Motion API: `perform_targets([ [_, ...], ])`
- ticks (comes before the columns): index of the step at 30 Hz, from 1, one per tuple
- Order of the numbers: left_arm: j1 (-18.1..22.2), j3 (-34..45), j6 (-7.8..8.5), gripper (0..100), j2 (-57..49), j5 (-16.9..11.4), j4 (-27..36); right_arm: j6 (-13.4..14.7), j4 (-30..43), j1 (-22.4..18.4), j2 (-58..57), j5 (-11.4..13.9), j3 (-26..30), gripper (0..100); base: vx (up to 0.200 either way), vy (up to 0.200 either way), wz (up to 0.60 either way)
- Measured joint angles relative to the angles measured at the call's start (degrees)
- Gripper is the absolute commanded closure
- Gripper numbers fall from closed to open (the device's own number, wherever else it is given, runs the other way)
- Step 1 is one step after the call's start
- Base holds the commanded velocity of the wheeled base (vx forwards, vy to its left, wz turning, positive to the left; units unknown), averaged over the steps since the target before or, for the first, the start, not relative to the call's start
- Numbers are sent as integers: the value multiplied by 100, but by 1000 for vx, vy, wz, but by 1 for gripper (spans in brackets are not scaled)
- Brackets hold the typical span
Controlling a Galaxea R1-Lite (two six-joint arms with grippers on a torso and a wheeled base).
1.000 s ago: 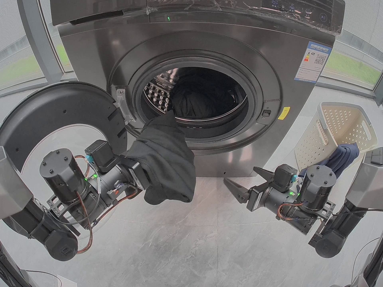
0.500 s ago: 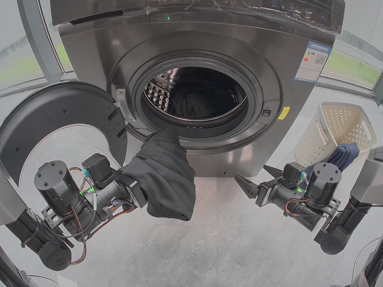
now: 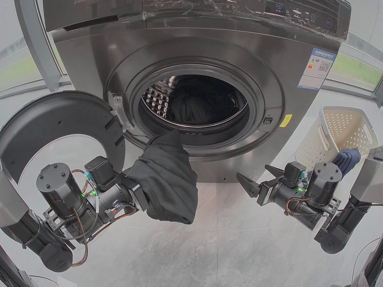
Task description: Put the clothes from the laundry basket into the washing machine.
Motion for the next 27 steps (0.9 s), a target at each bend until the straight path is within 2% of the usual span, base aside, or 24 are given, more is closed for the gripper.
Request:
perform_targets([
  [11,-95,30,2,100,26,-1,-2,0,2,54,5,5,30,0,200,0,0],
  [27,-211,59,46,100,111,22,-2,-18,0,165,-20,17,328,0,0,0,0],
])
